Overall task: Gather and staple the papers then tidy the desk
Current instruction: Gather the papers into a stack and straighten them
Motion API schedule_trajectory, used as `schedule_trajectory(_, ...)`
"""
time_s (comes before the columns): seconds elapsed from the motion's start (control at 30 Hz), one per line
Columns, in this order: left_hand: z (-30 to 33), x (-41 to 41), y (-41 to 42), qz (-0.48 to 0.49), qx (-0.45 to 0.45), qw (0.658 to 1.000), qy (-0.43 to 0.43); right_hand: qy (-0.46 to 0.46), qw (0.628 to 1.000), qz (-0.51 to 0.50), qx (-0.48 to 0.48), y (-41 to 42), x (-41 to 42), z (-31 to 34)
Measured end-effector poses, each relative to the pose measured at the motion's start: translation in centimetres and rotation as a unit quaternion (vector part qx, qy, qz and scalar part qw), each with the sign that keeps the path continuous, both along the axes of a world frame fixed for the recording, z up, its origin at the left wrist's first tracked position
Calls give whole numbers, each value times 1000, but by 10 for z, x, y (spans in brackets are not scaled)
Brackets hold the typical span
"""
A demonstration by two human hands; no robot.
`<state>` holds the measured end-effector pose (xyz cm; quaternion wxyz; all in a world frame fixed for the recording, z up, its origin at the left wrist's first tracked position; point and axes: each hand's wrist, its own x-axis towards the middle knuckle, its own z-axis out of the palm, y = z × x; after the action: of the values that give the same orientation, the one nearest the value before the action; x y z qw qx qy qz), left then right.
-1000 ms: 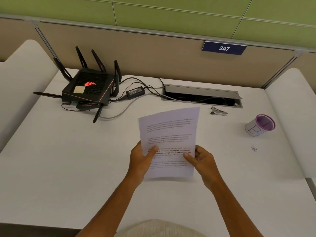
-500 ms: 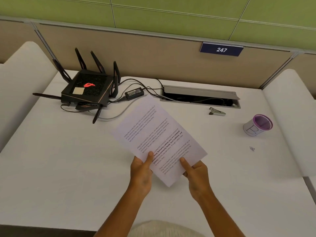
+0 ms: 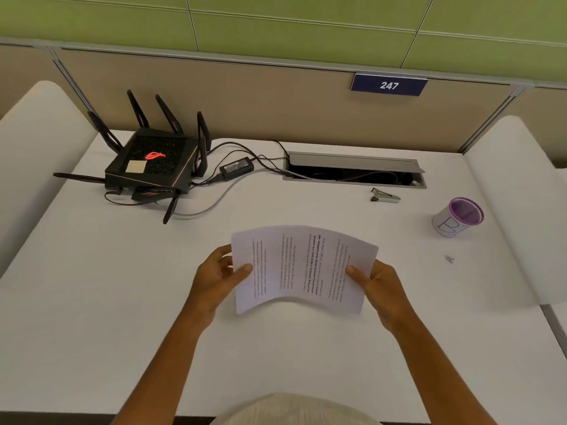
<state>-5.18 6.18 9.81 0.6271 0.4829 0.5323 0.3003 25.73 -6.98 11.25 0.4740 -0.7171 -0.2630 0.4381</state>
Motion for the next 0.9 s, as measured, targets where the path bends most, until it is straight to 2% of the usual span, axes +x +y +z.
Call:
schedule_trajectory(0.1, 3, 12, -1, -9, 39, 999, 34, -21, 999, -25, 20, -1, -4, 2)
schedule_trajectory(0.2, 2, 22, -7, 26, 49, 998, 26, -53, 996, -58, 42, -5, -9, 0)
schedule_trajectory(0.33, -10, 27, -21, 8, 66, 998, 10, -27, 995, -87, 42, -12, -17, -20)
schedule_trajectory(0.47, -14, 33, -30, -11, 58, 998, 25, -11, 994, -101, 26, -14, -22, -34)
schedule_trajectory(0.63, -8, 38, -29, 11, 47, 999, 5, -14, 994, -103, 33, -13, -21, -30)
schedule_trajectory(0.9, -14, 36, -29, 29, 13, 998, 51, 2, 997, -74, 1, -10, -5, -32)
